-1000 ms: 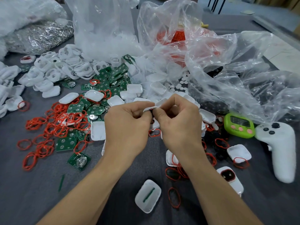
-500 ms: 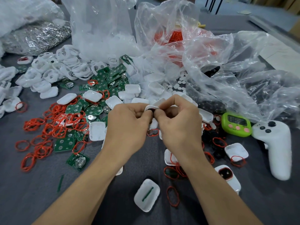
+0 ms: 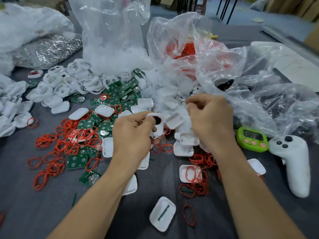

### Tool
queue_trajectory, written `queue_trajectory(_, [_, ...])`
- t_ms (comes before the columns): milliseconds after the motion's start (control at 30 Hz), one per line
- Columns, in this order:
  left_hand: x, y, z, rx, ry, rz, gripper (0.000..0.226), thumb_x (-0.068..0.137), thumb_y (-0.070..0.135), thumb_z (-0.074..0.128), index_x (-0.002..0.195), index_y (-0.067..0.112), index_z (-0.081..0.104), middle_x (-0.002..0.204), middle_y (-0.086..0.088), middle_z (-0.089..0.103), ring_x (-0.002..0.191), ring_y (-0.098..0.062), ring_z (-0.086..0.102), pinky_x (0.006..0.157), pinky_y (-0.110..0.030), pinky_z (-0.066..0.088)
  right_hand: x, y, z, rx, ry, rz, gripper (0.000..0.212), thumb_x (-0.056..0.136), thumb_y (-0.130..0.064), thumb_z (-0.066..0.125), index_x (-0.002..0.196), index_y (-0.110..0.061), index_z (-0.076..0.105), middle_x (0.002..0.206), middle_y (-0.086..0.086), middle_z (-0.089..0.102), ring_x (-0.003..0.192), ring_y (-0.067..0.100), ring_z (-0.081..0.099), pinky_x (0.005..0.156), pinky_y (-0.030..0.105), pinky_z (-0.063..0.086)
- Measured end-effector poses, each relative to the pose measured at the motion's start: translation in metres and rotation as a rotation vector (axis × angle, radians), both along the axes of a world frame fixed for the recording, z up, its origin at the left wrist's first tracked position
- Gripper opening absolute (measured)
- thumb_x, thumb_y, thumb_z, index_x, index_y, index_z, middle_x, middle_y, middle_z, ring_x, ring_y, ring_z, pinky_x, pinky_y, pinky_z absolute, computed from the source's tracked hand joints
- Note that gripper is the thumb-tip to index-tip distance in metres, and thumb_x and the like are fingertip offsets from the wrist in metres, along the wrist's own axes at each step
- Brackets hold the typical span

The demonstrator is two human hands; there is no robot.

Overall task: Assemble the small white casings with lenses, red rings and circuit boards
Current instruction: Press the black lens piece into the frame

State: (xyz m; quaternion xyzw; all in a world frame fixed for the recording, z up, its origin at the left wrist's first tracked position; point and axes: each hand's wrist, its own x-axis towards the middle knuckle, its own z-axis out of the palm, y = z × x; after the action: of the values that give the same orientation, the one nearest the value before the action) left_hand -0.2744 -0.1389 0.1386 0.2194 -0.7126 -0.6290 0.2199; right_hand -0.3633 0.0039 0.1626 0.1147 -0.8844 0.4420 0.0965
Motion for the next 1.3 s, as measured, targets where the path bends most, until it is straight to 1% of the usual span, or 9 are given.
queue_trajectory(100, [-0.001,-0.007,0.0,0.127,0.011,0.031,0.04,0.094,0.001,0.066,0.07,0.028,0.083,0.06,-0.008,0.063,0.055,-0.041,0.062,0.047,-0.041,0.059,-0.056,-0.006,0.009,0.357,-0.053,-0.053,0.024,0.091,-0.002,0.062,0.095,-0.015,0.081,0.092,0.004,0.077,0.074,0.018,0.069,0.065,0.023,0.057])
queue_trajectory(200, [-0.001,-0.007,0.0,0.191,0.007,0.021,0.033,0.095,0.003,0.066,0.076,0.024,0.084,0.068,-0.013,0.065,0.059,-0.031,0.06,0.05,-0.029,0.056,-0.092,-0.022,0.007,0.78,-0.082,0.038,0.022,0.093,-0.011,0.064,0.113,-0.008,0.073,0.114,0.01,0.07,0.107,0.029,0.066,0.083,0.031,0.054])
queue_trajectory(367, [0.0,-0.002,0.003,0.45,-0.004,-0.081,0.022,0.099,0.007,0.063,0.088,0.013,0.081,0.082,-0.009,0.078,0.067,-0.019,0.074,0.055,-0.025,0.059,-0.104,-0.036,-0.002,0.982,-0.052,0.133,0.004,0.09,-0.009,0.064,0.093,-0.009,0.067,0.085,0.008,0.058,0.075,0.025,0.053,0.068,0.032,0.044])
queue_trajectory(500, [-0.002,-0.004,0.005,0.659,0.002,-0.172,0.021,0.101,0.003,0.055,0.094,0.004,0.074,0.084,-0.011,0.077,0.073,-0.021,0.076,0.059,-0.03,0.061,-0.104,-0.032,-0.009,0.905,-0.086,0.191,0.015,0.09,-0.008,0.062,0.101,-0.01,0.073,0.106,0.01,0.07,0.088,0.026,0.064,0.078,0.035,0.057])
queue_trajectory(600, [-0.002,-0.005,0.004,0.639,-0.007,-0.18,0.017,0.098,0.0,0.056,0.093,0.003,0.071,0.086,-0.012,0.077,0.073,-0.021,0.075,0.059,-0.028,0.061,-0.098,-0.023,-0.008,0.723,-0.061,0.157,0.016,0.089,-0.005,0.063,0.088,-0.015,0.075,0.097,0.006,0.074,0.09,0.025,0.067,0.079,0.033,0.058])
queue_trajectory(767, [0.0,-0.007,0.003,0.454,0.004,-0.161,0.014,0.096,0.0,0.063,0.092,0.007,0.074,0.081,-0.009,0.077,0.063,-0.019,0.072,0.054,-0.025,0.057,-0.058,-0.005,0.011,0.167,0.053,0.046,0.018,0.078,-0.013,0.073,0.064,-0.024,0.067,0.059,-0.011,0.066,0.058,0.0,0.063,0.049,0.008,0.042])
queue_trajectory(900, [0.0,-0.005,0.004,0.49,0.017,-0.236,0.015,0.092,0.0,0.066,0.09,0.009,0.077,0.078,-0.007,0.076,0.064,-0.02,0.072,0.056,-0.027,0.059,-0.005,0.002,0.004,-0.322,-0.16,0.198,0.004,0.068,-0.015,0.07,0.069,-0.014,0.066,0.059,0.004,0.069,0.055,0.017,0.072,0.048,0.027,0.05])
queue_trajectory(1100, [0.002,-0.018,0.001,0.937,0.084,-0.765,0.008,0.086,0.017,0.074,0.094,0.016,0.077,0.101,-0.004,0.07,0.097,-0.022,0.069,0.092,-0.04,0.058,0.021,0.003,-0.017,-0.43,-0.218,0.2,0.013,0.063,-0.027,0.07,0.067,-0.016,0.065,0.058,0.005,0.068,0.056,0.024,0.072,0.054,0.033,0.052])
queue_trajectory(1300, [-0.004,-0.027,0.002,1.091,0.151,-0.791,0.039,0.073,0.009,0.083,0.111,0.011,0.078,0.078,0.001,0.065,0.068,-0.012,0.065,0.075,-0.028,0.059,0.021,0.001,-0.02,-0.55,-0.251,0.157,0.009,0.067,-0.015,0.069,0.062,-0.019,0.064,0.054,0.005,0.064,0.054,0.022,0.07,0.05,0.025,0.048])
